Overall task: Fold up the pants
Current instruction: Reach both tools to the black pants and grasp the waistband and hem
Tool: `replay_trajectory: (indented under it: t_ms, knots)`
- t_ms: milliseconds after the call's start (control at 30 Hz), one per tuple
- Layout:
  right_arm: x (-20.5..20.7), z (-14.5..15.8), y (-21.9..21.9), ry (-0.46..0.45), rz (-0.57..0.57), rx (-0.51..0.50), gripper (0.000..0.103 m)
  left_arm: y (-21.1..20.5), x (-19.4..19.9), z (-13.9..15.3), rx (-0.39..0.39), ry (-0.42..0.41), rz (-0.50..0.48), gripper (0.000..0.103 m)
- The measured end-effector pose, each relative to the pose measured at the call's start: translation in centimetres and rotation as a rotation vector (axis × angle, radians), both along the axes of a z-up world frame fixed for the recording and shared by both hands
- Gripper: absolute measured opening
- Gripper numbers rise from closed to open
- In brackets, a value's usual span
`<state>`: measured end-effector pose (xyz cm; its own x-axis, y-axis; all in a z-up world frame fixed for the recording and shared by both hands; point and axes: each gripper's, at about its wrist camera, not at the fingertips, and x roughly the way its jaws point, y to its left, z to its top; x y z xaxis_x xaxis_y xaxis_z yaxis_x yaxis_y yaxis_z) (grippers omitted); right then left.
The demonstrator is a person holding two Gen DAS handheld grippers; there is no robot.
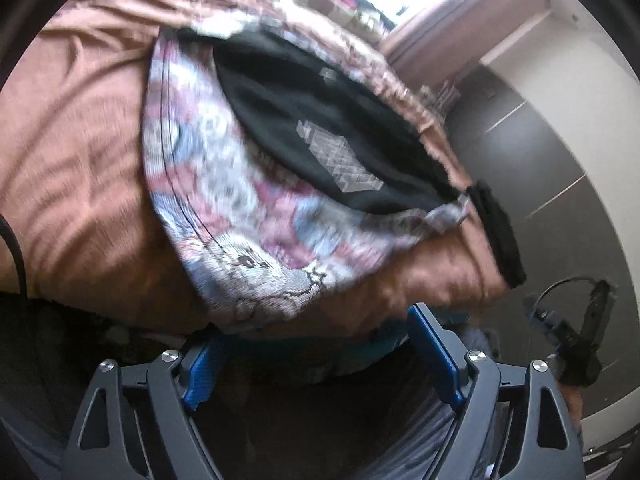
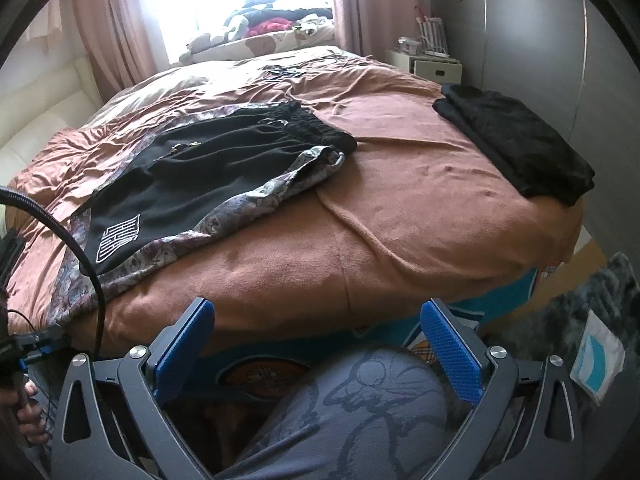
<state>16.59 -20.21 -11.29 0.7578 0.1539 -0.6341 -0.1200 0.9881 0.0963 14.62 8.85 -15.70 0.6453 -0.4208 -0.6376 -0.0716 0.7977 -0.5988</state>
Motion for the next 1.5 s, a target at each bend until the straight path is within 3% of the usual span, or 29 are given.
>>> replay_trajectory:
  t_ms: [133,300,433,600,667,733,967,1067,1500]
  knots:
    - [0.1,0.2,-0.1,-0.007,0.009,0.013,0.103,0.6,-0.1,1.6,0.003,-0.060,0.021,0.086]
    - [0.4,0.2,-0.2,-0.005,0.027,0.046,0.103,0.3,1.4,1.5,0.054,-0.045,0.034,0.085]
    - [1.4,0.0,-0.1,0.008,0.046,0.076,0.103,0.4,2.6,0.2,0.080,0.027,0.083,0.066]
    - [3.6,-0.7,0.1,0.037,0.066,0.129,0.103,1.0,2.7,-0.5,0.102,0.075,0.143,0.028]
    - [4.7,-1.0,0.1,0.049,0.075,0.161,0.103,1.3,2.6,-0.4,0.101,0.088,0.151,0.025]
    - [5.7,-1.3,0.2,0.053,0.077,0.180,0.102,1.3,2.4,-0.1,0.108,0.084,0.162,0.022]
    - [10.2,-2.1,0.2,0.079,0.087,0.268,0.082,1.1,2.8,2.8,0.141,0.028,0.179,0.021]
    - [12.5,-2.6,0.2,0.098,0.083,0.299,0.068,1.4,3.4,4.3,0.143,0.004,0.186,0.021]
    - [19.4,-4.9,0.8,0.163,0.059,0.381,0.051,2.3,6.1,6.3,0.157,-0.011,0.217,0.021]
